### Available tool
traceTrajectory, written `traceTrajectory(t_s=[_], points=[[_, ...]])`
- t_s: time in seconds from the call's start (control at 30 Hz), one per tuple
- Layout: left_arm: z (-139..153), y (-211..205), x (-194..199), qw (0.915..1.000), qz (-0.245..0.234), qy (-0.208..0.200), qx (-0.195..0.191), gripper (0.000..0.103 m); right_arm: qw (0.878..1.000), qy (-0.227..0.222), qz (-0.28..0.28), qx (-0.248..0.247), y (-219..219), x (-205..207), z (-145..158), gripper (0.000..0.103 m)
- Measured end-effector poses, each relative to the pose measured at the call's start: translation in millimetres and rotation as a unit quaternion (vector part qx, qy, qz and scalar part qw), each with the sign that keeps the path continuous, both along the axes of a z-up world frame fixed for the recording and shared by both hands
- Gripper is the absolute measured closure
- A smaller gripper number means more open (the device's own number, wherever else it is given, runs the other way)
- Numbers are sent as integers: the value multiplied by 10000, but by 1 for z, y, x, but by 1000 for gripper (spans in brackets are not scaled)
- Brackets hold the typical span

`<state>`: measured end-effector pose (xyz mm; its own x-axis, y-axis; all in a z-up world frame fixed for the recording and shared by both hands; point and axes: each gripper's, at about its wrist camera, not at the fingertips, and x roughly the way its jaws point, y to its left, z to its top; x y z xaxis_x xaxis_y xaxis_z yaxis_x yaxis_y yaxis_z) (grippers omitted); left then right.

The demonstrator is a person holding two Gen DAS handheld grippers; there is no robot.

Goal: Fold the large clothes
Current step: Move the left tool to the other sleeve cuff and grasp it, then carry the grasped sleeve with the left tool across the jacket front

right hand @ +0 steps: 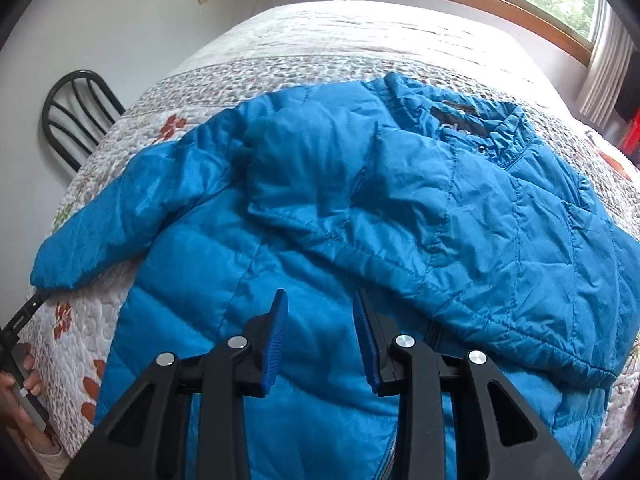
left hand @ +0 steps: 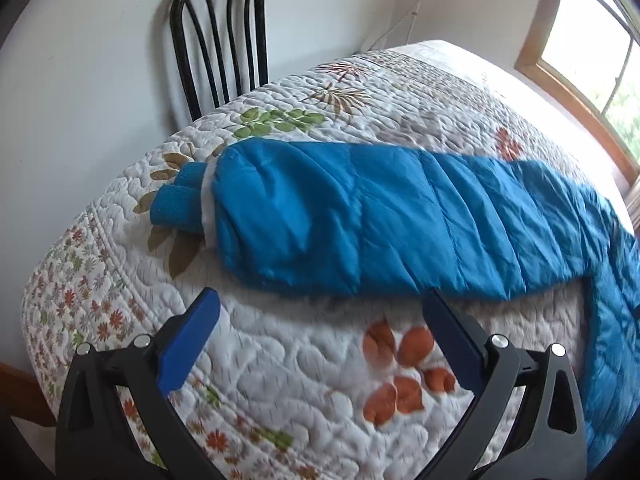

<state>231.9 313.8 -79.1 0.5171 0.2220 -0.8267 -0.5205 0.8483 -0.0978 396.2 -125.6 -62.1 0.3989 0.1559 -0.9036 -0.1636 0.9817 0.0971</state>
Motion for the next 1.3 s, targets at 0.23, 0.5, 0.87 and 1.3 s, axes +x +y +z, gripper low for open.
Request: traceTrajectory(t_s=[0.23, 0.5, 0.87, 1.3], points=[[-11, 26, 24, 9992, 326, 76, -206, 3, 9968, 154, -764, 166, -46, 37, -8, 69], [-26, 33, 37, 9984, 455, 159, -300, 3, 9899, 155, -1404, 134, -115, 31, -3, 69], [-13, 41, 43, 9973, 666, -97, -304, 74, 9902, 148, -1372, 192, -127, 38, -29, 69], [37, 22, 45, 9942, 376, -993, -139, 90, 9882, 123, -1424, 555, -141, 30, -15, 70]])
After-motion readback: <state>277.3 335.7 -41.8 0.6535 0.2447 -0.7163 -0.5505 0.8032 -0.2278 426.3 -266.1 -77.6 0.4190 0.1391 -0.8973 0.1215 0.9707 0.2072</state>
